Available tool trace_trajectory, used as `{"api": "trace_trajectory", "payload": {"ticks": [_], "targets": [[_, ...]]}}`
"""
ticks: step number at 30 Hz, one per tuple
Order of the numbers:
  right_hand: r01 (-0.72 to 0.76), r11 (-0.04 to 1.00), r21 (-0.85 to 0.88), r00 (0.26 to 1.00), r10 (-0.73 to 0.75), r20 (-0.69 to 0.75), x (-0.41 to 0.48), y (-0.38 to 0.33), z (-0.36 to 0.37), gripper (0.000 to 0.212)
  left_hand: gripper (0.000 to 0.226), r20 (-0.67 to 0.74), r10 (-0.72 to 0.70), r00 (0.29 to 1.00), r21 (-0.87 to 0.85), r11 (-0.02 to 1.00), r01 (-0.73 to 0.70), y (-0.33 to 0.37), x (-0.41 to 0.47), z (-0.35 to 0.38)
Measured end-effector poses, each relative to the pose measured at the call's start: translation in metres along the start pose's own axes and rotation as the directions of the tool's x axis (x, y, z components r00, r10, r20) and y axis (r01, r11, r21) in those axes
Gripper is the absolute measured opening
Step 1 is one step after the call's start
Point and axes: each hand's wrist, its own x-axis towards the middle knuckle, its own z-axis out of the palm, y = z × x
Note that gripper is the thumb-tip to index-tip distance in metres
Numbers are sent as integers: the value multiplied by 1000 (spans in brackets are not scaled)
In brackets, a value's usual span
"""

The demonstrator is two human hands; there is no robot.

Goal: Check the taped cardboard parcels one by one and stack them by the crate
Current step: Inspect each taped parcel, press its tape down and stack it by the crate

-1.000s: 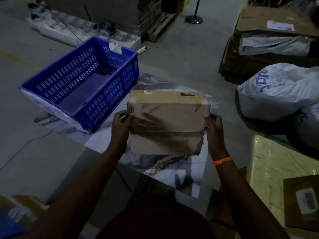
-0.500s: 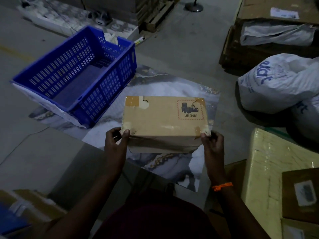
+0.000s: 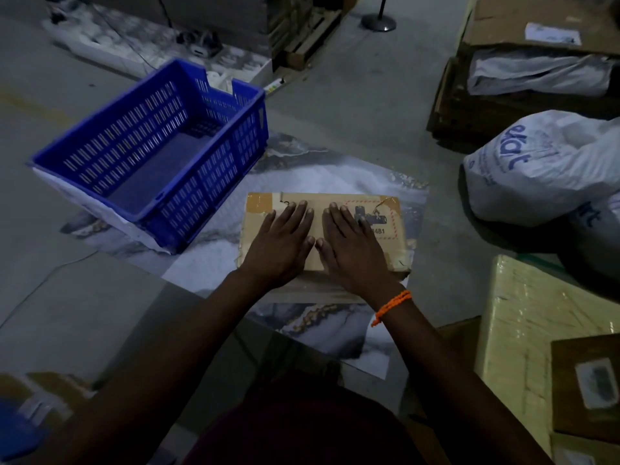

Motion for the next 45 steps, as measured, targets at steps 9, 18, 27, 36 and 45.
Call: {"api": "trace_trajectory", "payload": {"ticks": [9, 18, 27, 36, 45], "targets": [[-18, 1000, -14, 997, 19, 73, 5, 1, -5, 68, 63, 24, -9, 1000, 25, 1000, 8, 2, 5, -4], [-170, 985, -18, 985, 170, 20, -29, 23, -9, 78, 78, -2, -83, 997, 4, 997, 83, -15, -34, -1], [-204, 977, -58, 978, 201, -46, -43, 38, -8, 78, 73, -60, -81, 995, 40, 996, 83, -24, -49, 5], [-193, 980, 39, 981, 193, -4, -38, 42, -17, 82, 83, -71, -104, 992, -61, 993, 100, -28, -46, 3], [-554, 419, 719, 769, 589, 249, -2, 82, -31, 46, 83, 70, -509, 858, -685, 601, 412, -46, -22, -11]]}}
